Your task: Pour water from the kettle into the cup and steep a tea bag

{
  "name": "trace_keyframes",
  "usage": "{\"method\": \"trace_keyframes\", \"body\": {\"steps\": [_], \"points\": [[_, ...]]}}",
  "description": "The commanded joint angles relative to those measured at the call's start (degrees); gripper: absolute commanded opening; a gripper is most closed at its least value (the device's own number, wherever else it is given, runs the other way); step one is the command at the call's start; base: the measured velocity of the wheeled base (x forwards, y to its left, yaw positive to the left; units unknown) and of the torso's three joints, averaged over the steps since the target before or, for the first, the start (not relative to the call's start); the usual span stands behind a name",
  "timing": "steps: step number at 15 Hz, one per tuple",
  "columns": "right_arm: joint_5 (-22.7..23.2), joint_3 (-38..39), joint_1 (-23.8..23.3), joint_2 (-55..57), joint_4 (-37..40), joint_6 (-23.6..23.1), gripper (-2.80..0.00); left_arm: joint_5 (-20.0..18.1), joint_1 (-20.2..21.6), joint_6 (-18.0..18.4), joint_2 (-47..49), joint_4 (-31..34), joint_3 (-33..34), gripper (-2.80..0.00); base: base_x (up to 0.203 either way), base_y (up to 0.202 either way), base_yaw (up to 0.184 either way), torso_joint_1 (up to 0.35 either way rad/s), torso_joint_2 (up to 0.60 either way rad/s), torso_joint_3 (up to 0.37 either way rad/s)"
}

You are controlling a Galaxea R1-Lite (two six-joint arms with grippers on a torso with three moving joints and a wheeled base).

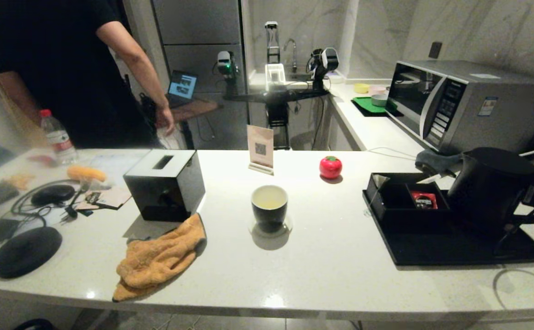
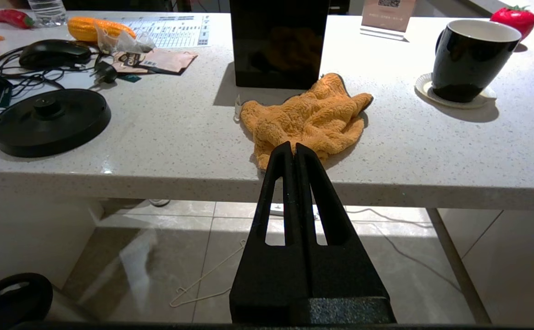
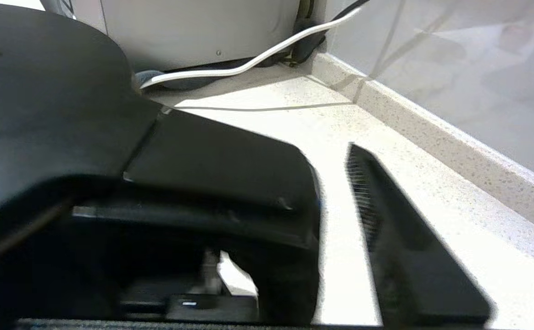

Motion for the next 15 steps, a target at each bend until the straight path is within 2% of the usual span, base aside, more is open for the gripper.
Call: {"method": "trace_keyframes", "body": {"steps": [1, 15], "points": [[-0.06, 0.48, 0.03, 0.0, -0.5, -0.17, 0.0, 0.02, -0.01, 0.03, 0.04, 0.02, 0.0, -2.8, 0.0, 0.0, 0.0, 0.0, 0.0, 0.0], [-0.03, 9.95, -0.01, -4.3, -1.41, -0.08, 0.0, 0.02, -0.01, -0.04, 0.04, 0.02, 0.0, -2.8, 0.0, 0.0, 0.0, 0.0, 0.0, 0.0]]}}
